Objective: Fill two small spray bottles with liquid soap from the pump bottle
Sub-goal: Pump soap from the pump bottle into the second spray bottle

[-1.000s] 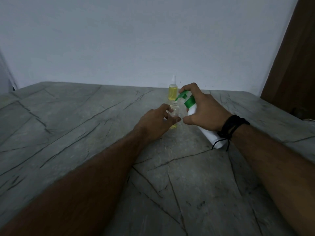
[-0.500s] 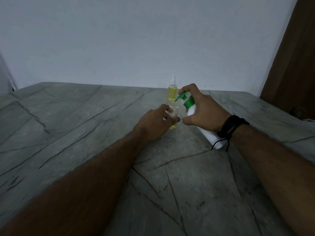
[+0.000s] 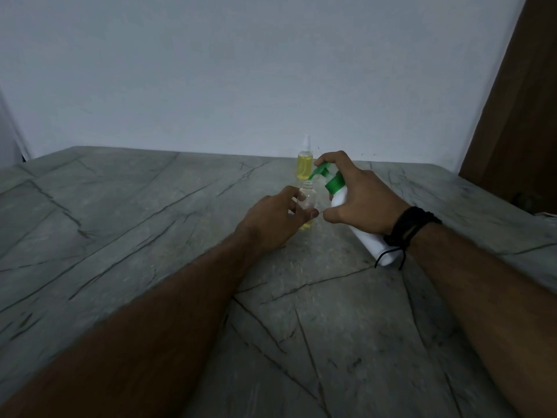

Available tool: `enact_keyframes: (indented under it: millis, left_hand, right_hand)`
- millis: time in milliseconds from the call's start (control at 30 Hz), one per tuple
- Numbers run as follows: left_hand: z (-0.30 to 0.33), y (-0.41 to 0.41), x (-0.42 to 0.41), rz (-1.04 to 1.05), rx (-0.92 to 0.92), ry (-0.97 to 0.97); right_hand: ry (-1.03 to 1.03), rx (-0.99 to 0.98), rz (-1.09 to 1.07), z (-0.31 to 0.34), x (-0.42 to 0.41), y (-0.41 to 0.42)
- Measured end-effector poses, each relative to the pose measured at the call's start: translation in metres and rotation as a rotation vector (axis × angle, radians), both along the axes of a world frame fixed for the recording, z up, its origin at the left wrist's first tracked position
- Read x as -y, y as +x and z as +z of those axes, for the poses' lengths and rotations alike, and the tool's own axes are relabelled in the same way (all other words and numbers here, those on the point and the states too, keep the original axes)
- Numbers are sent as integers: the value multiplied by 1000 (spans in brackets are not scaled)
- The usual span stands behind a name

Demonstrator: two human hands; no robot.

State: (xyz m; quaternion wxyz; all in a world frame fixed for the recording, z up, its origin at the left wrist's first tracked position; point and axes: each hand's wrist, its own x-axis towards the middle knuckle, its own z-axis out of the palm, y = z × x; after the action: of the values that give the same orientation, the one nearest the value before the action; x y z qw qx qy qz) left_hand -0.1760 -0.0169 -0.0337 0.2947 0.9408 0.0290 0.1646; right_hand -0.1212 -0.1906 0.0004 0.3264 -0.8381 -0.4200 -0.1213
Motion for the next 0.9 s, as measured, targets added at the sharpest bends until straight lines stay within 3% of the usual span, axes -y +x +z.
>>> enact_keyframes:
  millis: [900]
  left_hand:
    - [-2,4,-1,6,-3,9]
  right_hand:
    - [1,-7,19,-1,-1,3]
